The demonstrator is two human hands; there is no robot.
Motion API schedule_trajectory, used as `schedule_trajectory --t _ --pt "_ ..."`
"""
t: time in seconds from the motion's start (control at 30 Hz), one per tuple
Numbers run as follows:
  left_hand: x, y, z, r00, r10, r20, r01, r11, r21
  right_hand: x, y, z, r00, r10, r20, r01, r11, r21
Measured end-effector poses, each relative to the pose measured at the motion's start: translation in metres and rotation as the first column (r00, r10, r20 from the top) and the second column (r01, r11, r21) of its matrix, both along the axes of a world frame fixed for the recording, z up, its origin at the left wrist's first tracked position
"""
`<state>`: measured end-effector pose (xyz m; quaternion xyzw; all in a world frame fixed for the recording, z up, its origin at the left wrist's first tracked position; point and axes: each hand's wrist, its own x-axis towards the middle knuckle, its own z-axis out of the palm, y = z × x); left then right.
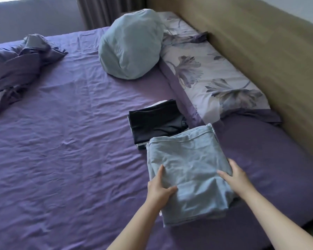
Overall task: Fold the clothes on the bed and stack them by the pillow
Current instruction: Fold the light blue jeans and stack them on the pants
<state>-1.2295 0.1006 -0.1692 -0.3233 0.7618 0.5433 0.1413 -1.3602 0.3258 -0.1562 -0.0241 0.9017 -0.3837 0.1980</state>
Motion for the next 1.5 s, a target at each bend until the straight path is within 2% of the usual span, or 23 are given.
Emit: schedule_trajectory --t 0.07,0.17,0.23,0.3,0.4,0.47,0.57,0.73,0.93,1.0,1.07,1.2,1.33,1.4,1.5 --pt "-0.009 0.012 -0.009 0.997 -0.022 0.073 0.029 0.995 -0.097 -0.011 0.008 -0.012 0.999 0.03 0.015 -0.03 0.999 0.039" --pt "-0.016 0.028 -0.013 0.979 -0.009 0.204 0.088 0.921 -0.379 -0.016 0.006 -0.027 0.994 0.109 -0.013 -0.102 0.959 0.264" --pt "-0.019 0.038 -0.017 0.981 -0.102 0.162 0.178 0.801 -0.571 -0.016 0.0 -0.033 0.957 0.248 -0.151 -0.163 0.889 0.428" --pt "-0.026 0.044 -0.024 0.963 -0.26 0.071 0.226 0.636 -0.738 -0.017 -0.01 -0.04 0.838 0.465 -0.286 -0.246 0.789 0.563" --pt "-0.042 0.05 -0.033 0.888 -0.44 0.133 0.38 0.541 -0.751 -0.021 -0.028 -0.048 0.688 0.685 -0.24 -0.359 0.608 0.708" --pt "-0.054 0.047 -0.038 0.855 -0.498 0.146 0.42 0.5 -0.757 -0.025 -0.036 -0.057 0.666 0.724 -0.178 -0.394 0.544 0.741" --pt "-0.068 0.031 -0.057 0.784 -0.591 0.19 0.502 0.424 -0.754 -0.033 -0.033 -0.067 0.668 0.732 -0.134 -0.408 0.511 0.756" --pt "-0.072 0.016 -0.087 0.765 -0.619 0.177 0.527 0.446 -0.723 -0.035 -0.031 -0.081 0.701 0.705 -0.111 -0.414 0.529 0.741" --pt "-0.084 0.011 -0.097 0.758 -0.631 0.162 0.536 0.464 -0.705 -0.051 -0.034 -0.088 0.709 0.705 -0.026 -0.453 0.483 0.749" --pt "-0.083 0.01 -0.096 0.755 -0.64 0.144 0.526 0.46 -0.716 -0.053 -0.039 -0.08 0.72 0.693 -0.045 -0.45 0.515 0.73" --pt "-0.081 0.008 -0.091 0.766 -0.632 0.113 0.489 0.46 -0.741 -0.059 -0.051 -0.067 0.75 0.656 -0.085 -0.443 0.593 0.673" --pt "-0.095 -0.011 -0.071 0.835 -0.549 -0.034 0.302 0.51 -0.805 -0.099 -0.098 -0.051 0.774 0.594 -0.22 -0.382 0.714 0.586" --pt "-0.131 -0.048 -0.061 0.844 -0.496 -0.206 0.086 0.503 -0.86 -0.152 -0.15 -0.042 0.756 0.619 -0.214 -0.409 0.702 0.584" --pt "-0.152 -0.07 -0.059 0.884 -0.429 -0.184 0.067 0.508 -0.859 -0.173 -0.169 -0.042 0.724 0.665 -0.184 -0.448 0.656 0.607" --pt "-0.179 -0.1 -0.052 0.98 -0.2 -0.018 0.105 0.588 -0.802 -0.198 -0.186 -0.05 0.752 0.649 -0.114 -0.474 0.653 0.591"
